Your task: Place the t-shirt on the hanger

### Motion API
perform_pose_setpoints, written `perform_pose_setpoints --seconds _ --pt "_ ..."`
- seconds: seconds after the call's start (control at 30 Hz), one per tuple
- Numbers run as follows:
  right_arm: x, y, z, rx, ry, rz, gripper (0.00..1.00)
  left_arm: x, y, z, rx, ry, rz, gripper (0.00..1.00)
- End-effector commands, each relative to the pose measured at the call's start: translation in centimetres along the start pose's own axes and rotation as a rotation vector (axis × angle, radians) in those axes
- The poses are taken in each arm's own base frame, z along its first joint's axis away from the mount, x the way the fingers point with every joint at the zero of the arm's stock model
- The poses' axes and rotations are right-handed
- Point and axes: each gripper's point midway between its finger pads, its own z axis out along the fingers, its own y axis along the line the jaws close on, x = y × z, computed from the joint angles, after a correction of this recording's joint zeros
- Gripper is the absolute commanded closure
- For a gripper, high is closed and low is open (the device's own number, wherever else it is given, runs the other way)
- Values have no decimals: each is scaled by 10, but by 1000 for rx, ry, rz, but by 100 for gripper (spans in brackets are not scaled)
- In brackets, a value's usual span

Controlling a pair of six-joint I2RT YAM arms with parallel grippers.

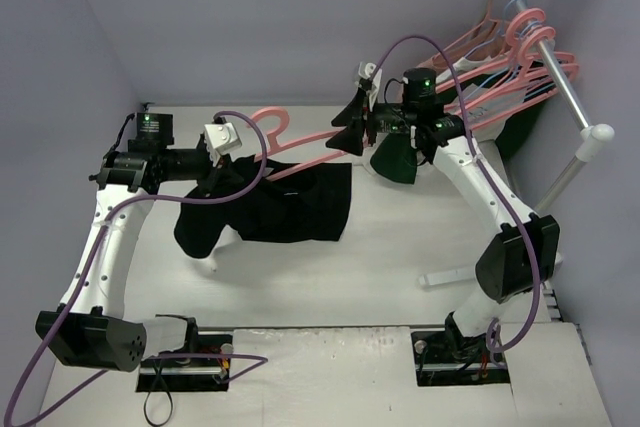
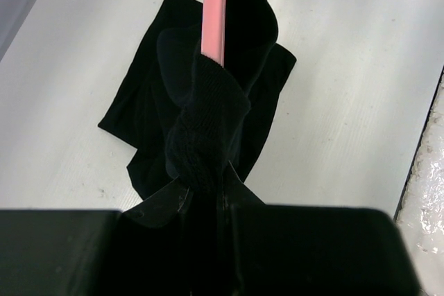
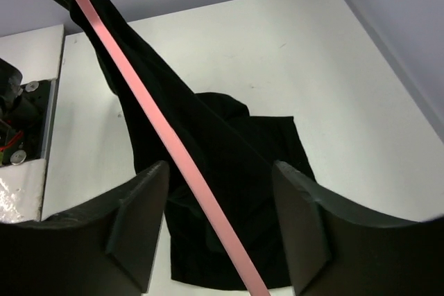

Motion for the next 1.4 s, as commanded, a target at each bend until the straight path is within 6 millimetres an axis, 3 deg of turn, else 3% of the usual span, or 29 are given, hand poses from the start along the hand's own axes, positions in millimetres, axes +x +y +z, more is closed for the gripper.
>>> perform_pose_setpoints --seconds 0.0,0.13,0.17,0.43,0.57,0.73,1.0,1.1,1.17,1.27,1.37 --pt "-13 16 4 -70 -42 -62 58 -25 -7 -3 40 -93 85 100" --pt "-11 23 5 -99 -45 -51 97 -23 -11 1 70 -105 71 100" --pt "-11 25 5 -103 -45 -51 100 -23 -12 1 78 -108 69 100" --pt "-20 36 8 -146 -60 -67 100 -36 -34 12 197 -169 75 99" --pt "-28 42 9 -163 -70 -86 100 -41 -42 15 253 -201 55 88" --pt "-34 49 14 -184 -78 -104 100 -46 -48 18 314 -236 33 84" --pt "-39 50 16 -190 -84 -112 100 -48 -52 28 352 -228 31 85" --pt "-38 48 18 -184 -81 -109 100 -49 -55 31 366 -225 37 99" --pt "-36 47 19 -177 -75 -97 100 -48 -54 31 350 -216 55 100" --pt "-30 32 16 -98 -58 -59 74 -41 -44 29 276 -163 81 100" --pt "-29 8 0 32 -51 9 44 -32 -29 25 183 -102 86 100"
